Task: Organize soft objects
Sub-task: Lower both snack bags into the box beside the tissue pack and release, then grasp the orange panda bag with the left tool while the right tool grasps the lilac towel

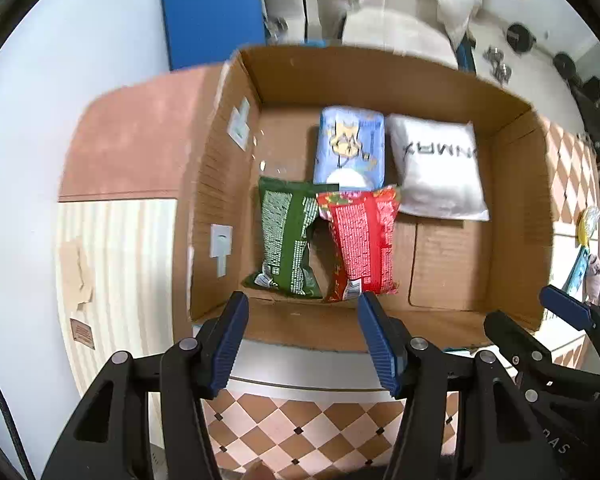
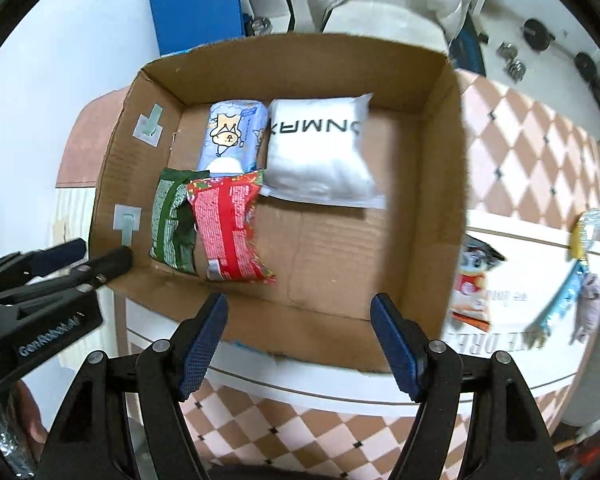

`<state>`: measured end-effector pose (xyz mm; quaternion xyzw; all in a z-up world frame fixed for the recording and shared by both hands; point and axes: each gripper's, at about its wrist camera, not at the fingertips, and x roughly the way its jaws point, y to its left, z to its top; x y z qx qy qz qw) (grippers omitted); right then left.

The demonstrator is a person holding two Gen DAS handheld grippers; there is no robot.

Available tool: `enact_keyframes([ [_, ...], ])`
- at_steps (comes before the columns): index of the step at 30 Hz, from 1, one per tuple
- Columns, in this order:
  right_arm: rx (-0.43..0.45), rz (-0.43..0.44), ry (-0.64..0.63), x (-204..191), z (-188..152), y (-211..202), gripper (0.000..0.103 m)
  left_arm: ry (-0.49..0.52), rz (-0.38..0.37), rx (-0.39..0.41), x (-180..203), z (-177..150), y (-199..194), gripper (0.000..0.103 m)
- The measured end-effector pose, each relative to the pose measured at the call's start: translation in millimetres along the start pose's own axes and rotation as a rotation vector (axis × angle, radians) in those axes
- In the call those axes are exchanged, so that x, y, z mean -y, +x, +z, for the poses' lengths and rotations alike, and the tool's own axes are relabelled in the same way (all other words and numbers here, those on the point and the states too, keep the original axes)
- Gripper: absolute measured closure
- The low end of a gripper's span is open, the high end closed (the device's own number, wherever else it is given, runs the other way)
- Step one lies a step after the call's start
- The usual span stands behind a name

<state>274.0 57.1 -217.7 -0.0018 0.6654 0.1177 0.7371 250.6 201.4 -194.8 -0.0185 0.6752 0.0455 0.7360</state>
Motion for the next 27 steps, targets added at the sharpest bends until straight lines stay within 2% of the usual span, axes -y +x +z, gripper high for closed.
enact_keyframes([
  [8, 0.088, -0.05, -0.023, 8.4, -31.3, -45.6, 0.027, -0.023, 0.011, 0.121, 0.3, -22.1, -43.5, 0.048],
  [9, 0.099, -0.054, -0.023, 9.1, -34.2, -50.1, 0.027, -0.024, 0.011, 0.134, 0.3, -24.9, -48.2, 0.045],
  [10, 0.11, -0.056, -0.023, 9.8, -36.8, -56.2, 0.026, -0.027, 0.008, 0.144, 0.0, -27.6, -51.9, 0.032],
  [11, 0.12, -0.061, -0.022, 10.3, -39.1, -60.9, 0.024, -0.029, 0.003, 0.155, 0.2, -29.6, -56.6, 0.025],
  [12, 0.131, -0.063, -0.02, 11.3, -41.6, -65.1, 0.017, -0.027, 0.004, 0.169, 0.3, -31.7, -60.1, 0.014],
  [13, 0.144, -0.061, -0.015, 12.9, -44.3, -70.8, 0.01, -0.027, 0.007, 0.178, 0.4, -33.2, -62.8, 0.009],
  [17, 0.183, -0.058, -0.009, 17.3, -51.9, -85.0, 0.0, -0.038, 0.012, 0.215, 1.0, -39.7, -74.8, 0.007],
  [23, 0.21, -0.026, 0.006, 26.1, -59.9, -100.1, 0.0, -0.047, 0.0, 0.23, 8.7, -44.6, -87.5, 0.007],
  [27, 0.22, 0.019, 0.037, 44.9, -65.7, -109.2, 0.0, 0.002, 0.0, 0.238, 35.7, -41.9, -98.3, 0.007],
])
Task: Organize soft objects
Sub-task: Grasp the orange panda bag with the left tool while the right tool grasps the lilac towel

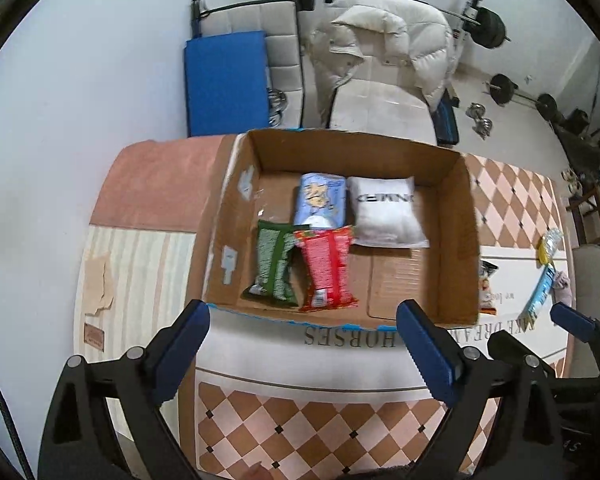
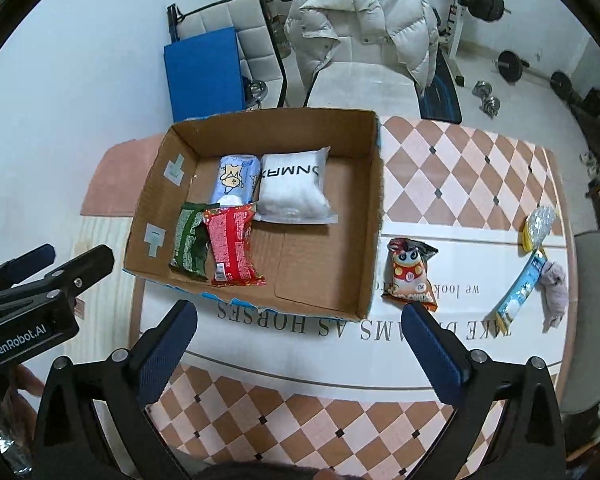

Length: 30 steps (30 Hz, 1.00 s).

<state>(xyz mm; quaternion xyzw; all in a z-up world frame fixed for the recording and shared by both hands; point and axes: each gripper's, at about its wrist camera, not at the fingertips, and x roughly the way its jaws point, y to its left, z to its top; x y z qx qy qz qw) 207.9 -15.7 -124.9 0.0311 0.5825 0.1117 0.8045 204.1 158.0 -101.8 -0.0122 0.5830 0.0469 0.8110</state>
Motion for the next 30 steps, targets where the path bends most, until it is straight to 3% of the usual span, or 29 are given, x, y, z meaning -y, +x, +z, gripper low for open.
enact_keyframes([
  [4, -0.004, -0.001, 0.085, 49.6, -5.3, -10.2, 0.0, 0.109, 0.015, 0.015, 51.8, 8.2, -2.2, 0.007],
  [9, -0.015, -0.078, 0.253, 150.3, -16.0, -17.4, 0.0, 0.292, -0.034, -0.047, 150.0, 20.0, 21.5, 0.007],
  [14, -0.035, -0.162, 0.402, 257.9, -25.4, -17.3, 0.0, 0.452, -0.051, -0.187, 244.6, 24.2, 76.7, 0.007],
  [17, -0.044, -0.197, 0.45, 308.2, -31.4, -15.1, 0.0, 0.525, -0.003, -0.281, 294.1, 24.1, 123.6, 0.007],
  [23, -0.07, -0.221, 0.497, 379.0, -37.7, -0.6, 0.0, 0.564, 0.082, -0.448, 334.9, 15.5, 202.8, 0.008],
  [30, -0.173, -0.277, 0.386, 428.8, -22.9, 42.5, 0.0, 0.522, 0.117, -0.606, 347.5, 1.8, 262.0, 0.008],
])
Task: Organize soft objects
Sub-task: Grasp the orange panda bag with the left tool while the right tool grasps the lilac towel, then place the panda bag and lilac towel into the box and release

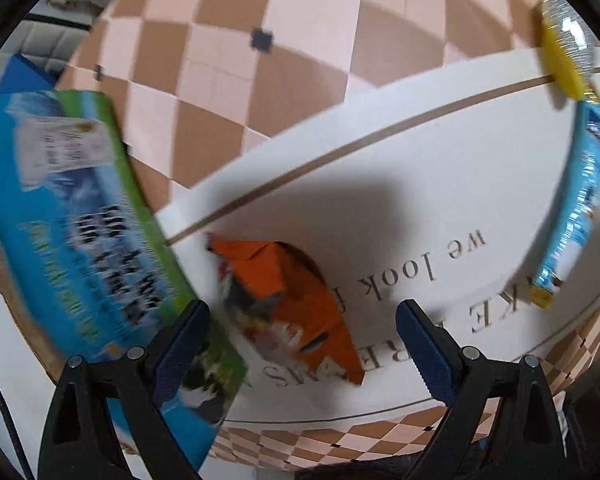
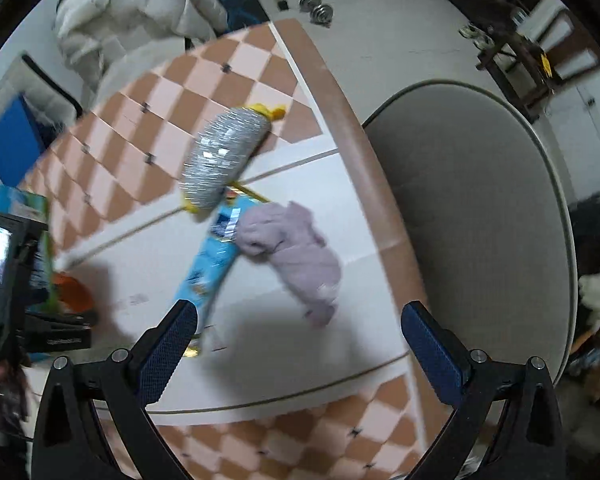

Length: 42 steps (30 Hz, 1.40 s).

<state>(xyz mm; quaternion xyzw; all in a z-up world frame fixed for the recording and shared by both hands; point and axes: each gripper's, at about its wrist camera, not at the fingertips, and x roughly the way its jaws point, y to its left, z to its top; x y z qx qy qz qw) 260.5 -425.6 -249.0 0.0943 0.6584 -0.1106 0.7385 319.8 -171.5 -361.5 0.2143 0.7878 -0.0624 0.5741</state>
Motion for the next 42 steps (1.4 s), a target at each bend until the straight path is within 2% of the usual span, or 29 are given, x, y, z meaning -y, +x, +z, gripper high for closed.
enact_keyframes([
  [4, -0.071, -0.015, -0.088, -1.3, 22.6, 39.7, 0.0, -0.044, -0.006, -0.029, -0.5, 5.4, 18.3, 0.008],
  [6, -0.105, -0.014, -0.112, -1.8, 31.2, 58.6, 0.0, -0.069, -0.039, -0.031, -3.5, 4.2, 21.8, 0.01],
  [8, -0.133, -0.022, -0.128, -2.4, 35.5, 72.6, 0.001, -0.1, -0.098, -0.026, -7.2, 0.7, 22.6, 0.02],
  [10, -0.16, -0.005, -0.134, -2.8, 38.5, 85.6, 0.003, -0.129, -0.184, -0.029, -9.9, -4.5, 21.9, 0.05],
  [11, -0.176, 0.011, -0.128, -2.4, 39.3, 91.2, 0.005, -0.139, -0.215, -0.034, -9.7, -7.3, 21.3, 0.054],
  [12, -0.2, 0.035, -0.118, -1.4, 39.8, 98.6, 0.012, -0.142, -0.213, -0.032, -8.8, -9.7, 20.9, 0.058],
  [15, -0.247, 0.033, -0.092, 2.6, 37.7, 112.9, 0.052, -0.135, -0.203, -0.006, -5.0, -19.4, 17.3, 0.061],
  [21, -0.22, 0.071, -0.025, 11.0, 13.2, 89.0, 0.054, -0.132, -0.249, 0.072, -11.0, -57.2, -4.8, 0.062],
  [26, -0.149, 0.178, -0.005, -3.2, -21.5, 34.8, 0.054, -0.135, -0.315, 0.179, -26.5, -100.8, -42.7, 0.062],
  [30, -0.094, 0.287, -0.024, -48.6, -45.1, -12.8, 0.054, -0.15, -0.362, 0.265, -54.9, -132.8, -79.9, 0.062],
  [33, -0.069, 0.368, -0.066, -106.8, -50.0, -45.3, 0.054, -0.181, -0.368, 0.326, -97.5, -144.0, -107.3, 0.062],
  [35, -0.058, 0.403, -0.099, -151.6, -51.9, -61.4, 0.054, -0.21, -0.359, 0.36, -130.3, -163.4, -119.6, 0.062],
  [38, -0.056, 0.443, -0.143, -212.4, -60.8, -74.6, 0.054, -0.259, -0.321, 0.39, -179.3, -169.5, -120.7, 0.062],
  [42, -0.098, 0.473, -0.178, -294.6, -68.2, -74.1, 0.054, -0.347, -0.264, 0.388, -256.1, -165.6, -106.4, 0.062],
])
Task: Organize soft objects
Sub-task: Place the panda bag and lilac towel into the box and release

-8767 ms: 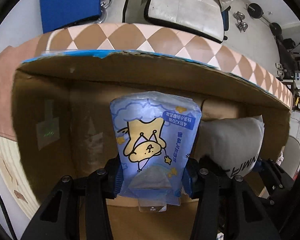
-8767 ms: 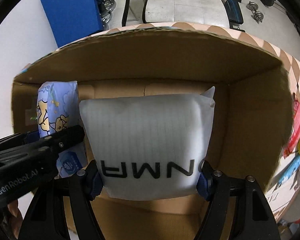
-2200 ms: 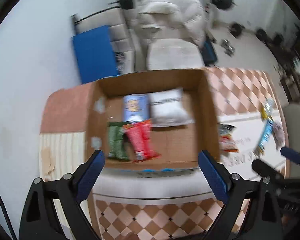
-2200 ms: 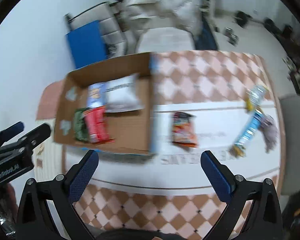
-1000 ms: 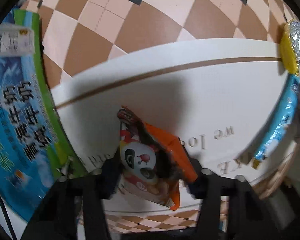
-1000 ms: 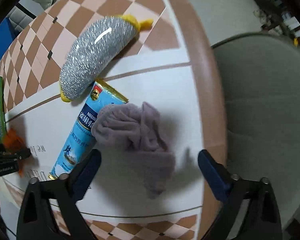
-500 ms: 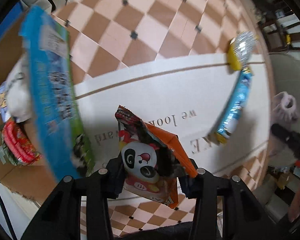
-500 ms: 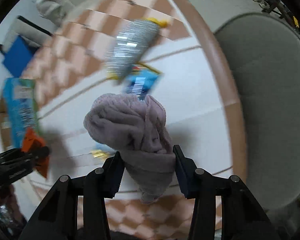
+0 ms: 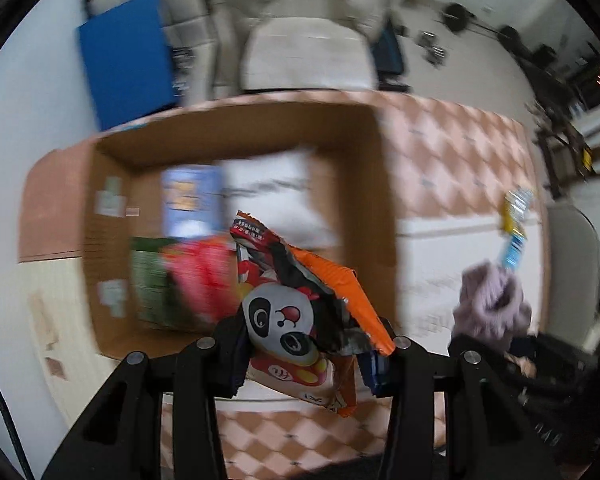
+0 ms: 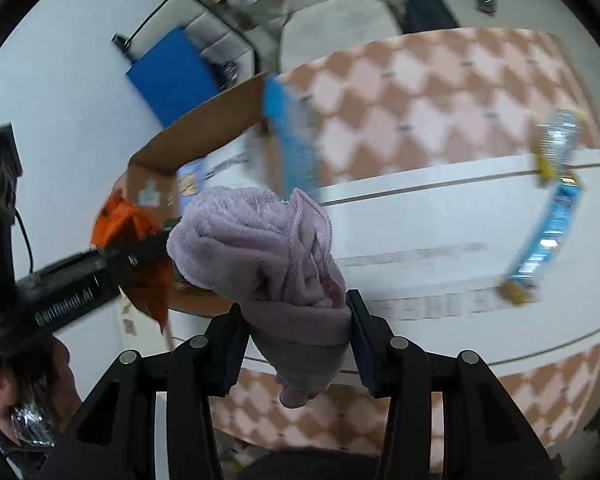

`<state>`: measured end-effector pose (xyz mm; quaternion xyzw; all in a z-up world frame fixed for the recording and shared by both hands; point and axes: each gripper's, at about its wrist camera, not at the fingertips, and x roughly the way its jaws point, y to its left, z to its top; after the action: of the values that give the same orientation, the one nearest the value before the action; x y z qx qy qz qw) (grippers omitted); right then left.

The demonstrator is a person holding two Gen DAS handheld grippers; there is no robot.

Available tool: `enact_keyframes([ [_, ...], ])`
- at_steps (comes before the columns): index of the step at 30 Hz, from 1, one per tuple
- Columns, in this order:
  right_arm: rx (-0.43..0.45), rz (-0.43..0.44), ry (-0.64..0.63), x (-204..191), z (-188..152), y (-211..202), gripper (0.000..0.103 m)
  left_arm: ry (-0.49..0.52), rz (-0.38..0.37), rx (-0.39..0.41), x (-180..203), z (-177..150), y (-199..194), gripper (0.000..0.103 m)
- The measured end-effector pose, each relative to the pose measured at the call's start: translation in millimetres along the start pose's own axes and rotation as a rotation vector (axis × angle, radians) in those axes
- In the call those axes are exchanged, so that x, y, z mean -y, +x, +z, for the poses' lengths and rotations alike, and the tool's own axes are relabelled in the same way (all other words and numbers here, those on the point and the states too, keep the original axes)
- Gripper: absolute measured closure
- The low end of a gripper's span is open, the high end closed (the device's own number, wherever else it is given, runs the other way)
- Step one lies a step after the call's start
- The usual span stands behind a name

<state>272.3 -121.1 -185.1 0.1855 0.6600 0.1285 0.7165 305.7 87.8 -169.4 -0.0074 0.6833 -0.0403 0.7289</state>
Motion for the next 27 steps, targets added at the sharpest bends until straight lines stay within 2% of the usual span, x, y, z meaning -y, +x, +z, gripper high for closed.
enact_keyframes([
  [1, -0.007, -0.045, -0.007, -14.8, 2.4, 13.5, 0.054, -0.014, 0.015, -0.002, -15.7, 6.6, 2.5, 0.062],
  [6, -0.068, -0.08, -0.014, -74.4, 13.3, 79.5, 0.054, -0.07, 0.091, -0.038, -85.2, 36.1, 27.1, 0.062],
  [11, -0.124, -0.129, 0.022, -88.5, 25.8, 139.1, 0.054, -0.105, 0.122, -0.091, -131.4, 68.1, 65.5, 0.062],
  [17, -0.171, -0.187, 0.063, -91.2, 31.2, 188.1, 0.054, -0.109, 0.133, -0.149, -155.3, 92.9, 103.6, 0.062],
  [21, -0.198, -0.191, 0.07, -95.8, 32.1, 208.2, 0.054, -0.106, 0.134, -0.176, -161.5, 102.5, 119.0, 0.059],
  [24, -0.247, -0.188, 0.074, -98.9, 30.7, 221.4, 0.049, -0.133, 0.088, -0.194, -167.3, 105.1, 124.0, 0.058],
  [26, -0.275, -0.177, 0.08, -99.7, 30.1, 226.5, 0.041, -0.143, 0.046, -0.204, -168.6, 104.2, 123.0, 0.056],
  [27, -0.279, -0.171, 0.078, -100.9, 28.9, 227.3, 0.029, -0.142, 0.047, -0.205, -168.8, 104.9, 122.5, 0.054],
])
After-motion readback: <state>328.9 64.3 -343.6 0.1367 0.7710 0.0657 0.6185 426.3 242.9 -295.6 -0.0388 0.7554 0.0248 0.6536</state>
